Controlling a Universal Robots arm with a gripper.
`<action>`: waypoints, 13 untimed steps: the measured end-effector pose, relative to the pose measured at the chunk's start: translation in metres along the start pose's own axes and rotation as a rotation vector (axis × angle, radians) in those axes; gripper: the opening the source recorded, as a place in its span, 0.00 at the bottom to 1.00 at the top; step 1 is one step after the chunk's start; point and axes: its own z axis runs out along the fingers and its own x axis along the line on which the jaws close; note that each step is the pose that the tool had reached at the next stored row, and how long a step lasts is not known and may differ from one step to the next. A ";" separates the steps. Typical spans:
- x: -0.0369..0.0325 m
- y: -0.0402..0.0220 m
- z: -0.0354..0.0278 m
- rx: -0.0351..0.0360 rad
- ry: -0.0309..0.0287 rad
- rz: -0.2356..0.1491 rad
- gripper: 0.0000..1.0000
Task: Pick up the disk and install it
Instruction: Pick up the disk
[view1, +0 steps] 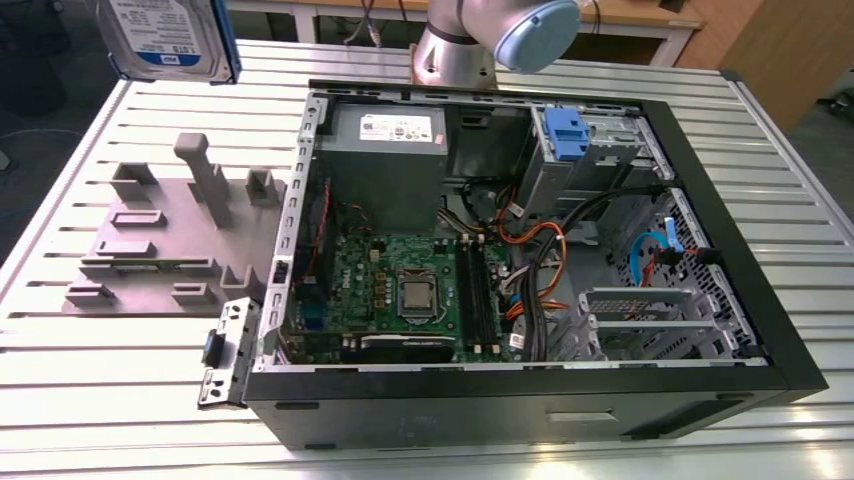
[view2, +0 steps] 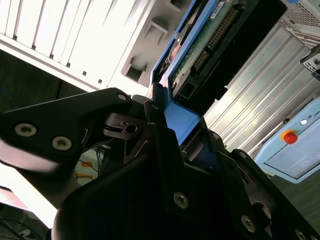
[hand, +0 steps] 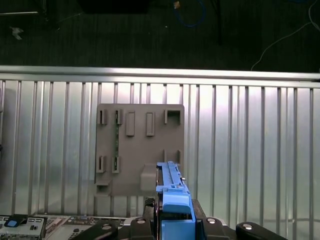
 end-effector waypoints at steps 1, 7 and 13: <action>0.0000 -0.0006 -0.0001 -0.0001 0.0001 0.000 0.37; 0.0001 -0.0040 -0.0001 0.0000 0.0000 0.000 0.37; 0.0001 -0.0099 -0.0001 0.0000 -0.0001 0.000 0.37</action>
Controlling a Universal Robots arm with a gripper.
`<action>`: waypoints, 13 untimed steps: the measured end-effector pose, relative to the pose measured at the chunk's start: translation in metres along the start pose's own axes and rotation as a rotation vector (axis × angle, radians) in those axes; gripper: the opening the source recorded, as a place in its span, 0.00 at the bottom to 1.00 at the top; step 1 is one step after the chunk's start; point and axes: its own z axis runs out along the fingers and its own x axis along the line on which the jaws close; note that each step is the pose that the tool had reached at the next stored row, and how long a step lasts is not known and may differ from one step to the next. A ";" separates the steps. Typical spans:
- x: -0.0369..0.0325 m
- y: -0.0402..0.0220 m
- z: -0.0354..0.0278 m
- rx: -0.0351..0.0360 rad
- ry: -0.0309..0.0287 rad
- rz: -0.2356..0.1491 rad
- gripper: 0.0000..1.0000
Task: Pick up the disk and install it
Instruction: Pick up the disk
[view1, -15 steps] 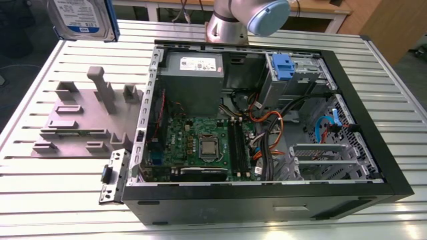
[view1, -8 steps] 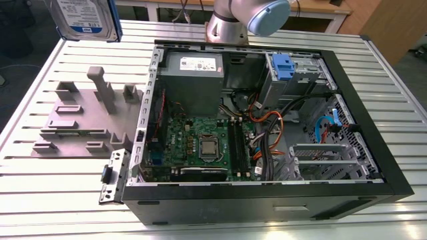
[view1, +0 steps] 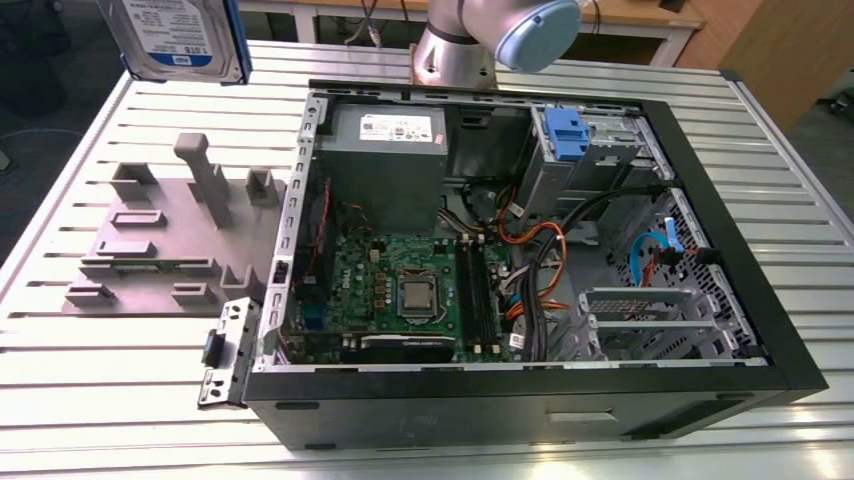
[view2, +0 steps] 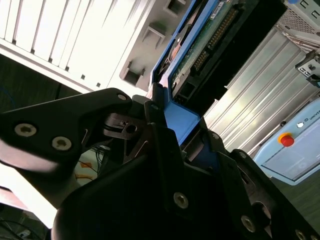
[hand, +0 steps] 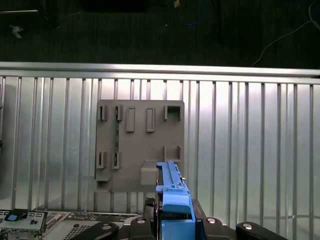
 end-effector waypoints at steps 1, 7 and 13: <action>0.0000 -0.0009 0.0000 0.0000 -0.0002 0.000 0.37; 0.0000 -0.0048 0.0001 0.0000 -0.0006 0.000 0.37; 0.0001 -0.0075 0.0001 0.0000 -0.0006 0.000 0.37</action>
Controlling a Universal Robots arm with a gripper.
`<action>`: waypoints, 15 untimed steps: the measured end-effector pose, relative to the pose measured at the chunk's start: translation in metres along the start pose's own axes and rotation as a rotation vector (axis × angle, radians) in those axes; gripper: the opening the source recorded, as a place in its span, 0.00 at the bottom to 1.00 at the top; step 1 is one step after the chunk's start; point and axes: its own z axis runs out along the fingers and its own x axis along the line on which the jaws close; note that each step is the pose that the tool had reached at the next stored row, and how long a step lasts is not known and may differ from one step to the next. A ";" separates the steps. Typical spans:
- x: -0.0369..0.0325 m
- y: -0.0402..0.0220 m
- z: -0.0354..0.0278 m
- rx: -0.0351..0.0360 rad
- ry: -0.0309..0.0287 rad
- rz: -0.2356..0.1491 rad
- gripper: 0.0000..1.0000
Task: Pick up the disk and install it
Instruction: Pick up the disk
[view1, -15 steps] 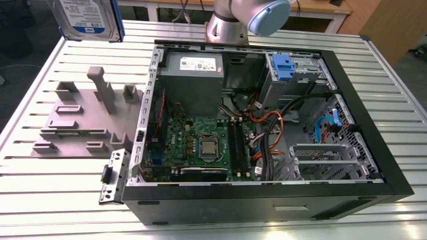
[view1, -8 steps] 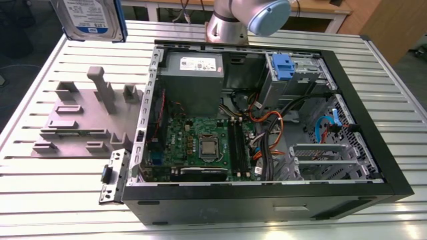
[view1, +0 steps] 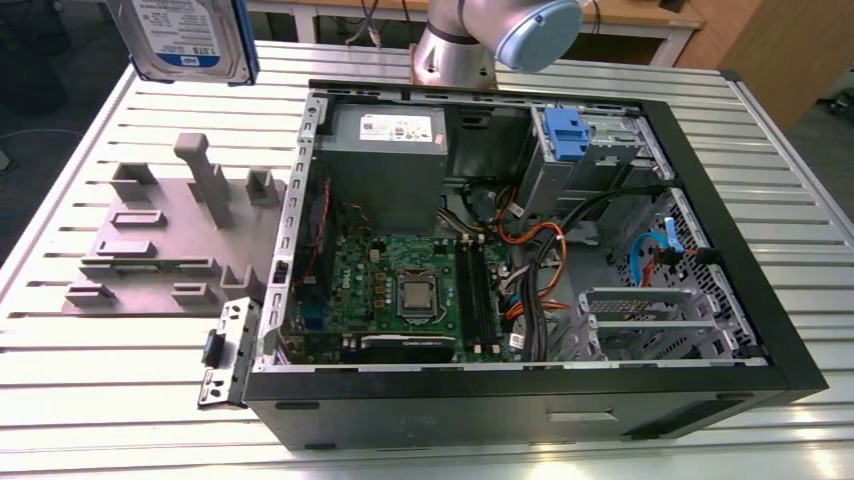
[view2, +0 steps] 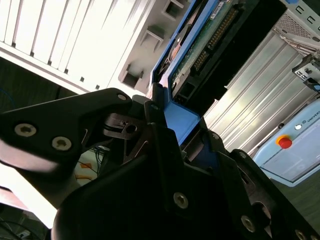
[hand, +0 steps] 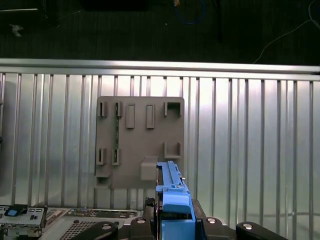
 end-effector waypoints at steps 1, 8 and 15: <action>0.0000 -0.0005 0.0000 0.0000 0.0000 0.000 0.37; 0.0001 -0.0046 0.0001 0.0000 0.0000 0.000 0.37; 0.0001 -0.0084 0.0000 0.0000 0.0000 0.000 0.37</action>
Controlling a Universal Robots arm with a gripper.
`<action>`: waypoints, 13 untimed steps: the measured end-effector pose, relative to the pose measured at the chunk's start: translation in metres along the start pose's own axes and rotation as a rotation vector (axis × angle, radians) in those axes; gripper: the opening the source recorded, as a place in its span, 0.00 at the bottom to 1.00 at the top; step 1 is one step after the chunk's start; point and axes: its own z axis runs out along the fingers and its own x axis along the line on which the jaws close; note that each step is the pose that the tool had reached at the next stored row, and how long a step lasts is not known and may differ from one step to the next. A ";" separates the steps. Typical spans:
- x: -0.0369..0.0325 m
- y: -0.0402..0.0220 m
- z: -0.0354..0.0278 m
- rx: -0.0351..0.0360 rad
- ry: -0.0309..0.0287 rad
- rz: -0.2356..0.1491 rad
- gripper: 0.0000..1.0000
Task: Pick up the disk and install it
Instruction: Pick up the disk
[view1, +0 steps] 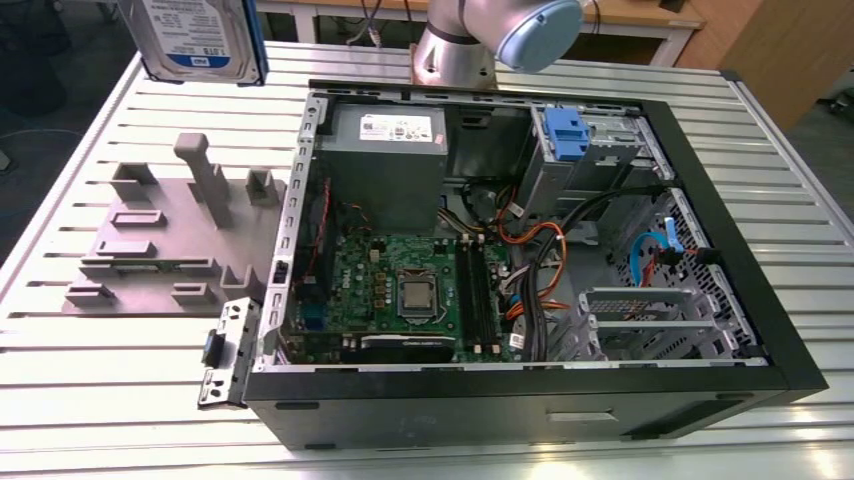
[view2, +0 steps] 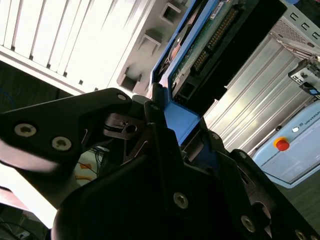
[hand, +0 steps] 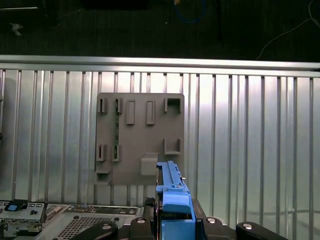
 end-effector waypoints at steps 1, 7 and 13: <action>0.0000 -0.0005 0.0000 0.0000 0.0000 0.000 0.37; 0.0001 -0.0051 0.0000 0.0001 -0.0002 0.000 0.37; 0.0001 -0.0094 -0.0001 0.0000 -0.0002 0.000 0.37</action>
